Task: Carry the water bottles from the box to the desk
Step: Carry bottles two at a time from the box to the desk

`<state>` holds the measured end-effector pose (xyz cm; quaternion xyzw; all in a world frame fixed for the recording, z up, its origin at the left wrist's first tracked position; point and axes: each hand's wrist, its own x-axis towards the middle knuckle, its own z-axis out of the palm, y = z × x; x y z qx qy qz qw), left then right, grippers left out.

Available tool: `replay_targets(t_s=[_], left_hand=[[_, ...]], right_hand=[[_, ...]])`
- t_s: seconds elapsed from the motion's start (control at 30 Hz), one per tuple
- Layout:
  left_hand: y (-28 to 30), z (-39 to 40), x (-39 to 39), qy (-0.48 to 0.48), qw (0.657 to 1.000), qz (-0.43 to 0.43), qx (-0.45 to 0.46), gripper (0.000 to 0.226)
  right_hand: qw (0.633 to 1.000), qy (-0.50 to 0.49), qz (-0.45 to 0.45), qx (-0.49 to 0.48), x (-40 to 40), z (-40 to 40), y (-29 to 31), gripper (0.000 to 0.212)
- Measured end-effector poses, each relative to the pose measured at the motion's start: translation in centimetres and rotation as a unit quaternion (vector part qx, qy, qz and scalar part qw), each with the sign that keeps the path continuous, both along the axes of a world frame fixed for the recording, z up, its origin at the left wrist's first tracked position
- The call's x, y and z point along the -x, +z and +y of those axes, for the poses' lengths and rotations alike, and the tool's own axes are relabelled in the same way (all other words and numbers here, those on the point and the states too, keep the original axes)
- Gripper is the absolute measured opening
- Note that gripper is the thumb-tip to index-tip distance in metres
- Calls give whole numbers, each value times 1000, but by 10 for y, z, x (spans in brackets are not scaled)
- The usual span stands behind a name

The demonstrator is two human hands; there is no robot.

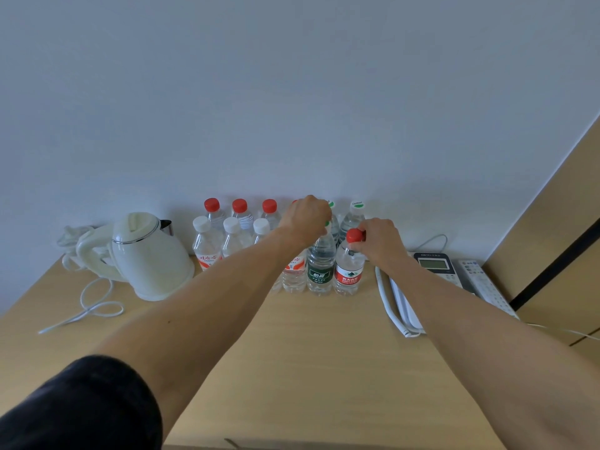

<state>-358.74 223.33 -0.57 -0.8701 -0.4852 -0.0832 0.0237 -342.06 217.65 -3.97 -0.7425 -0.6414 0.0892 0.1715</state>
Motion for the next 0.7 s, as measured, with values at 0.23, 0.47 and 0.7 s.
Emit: replay_targets(t_s=[0.23, 0.47, 0.7], left_hand=[[-1, -2, 0, 12, 1000, -14, 7, 28], [-1, -2, 1, 14, 1000, -12, 8, 28], [-3, -2, 0, 12, 1000, 4, 5, 28]], right_hand=[[1000, -4, -10, 16, 1, 3, 3, 29], [1000, 4, -19, 14, 1, 5, 2, 34], [1000, 17, -11, 8, -1, 5, 1, 31]])
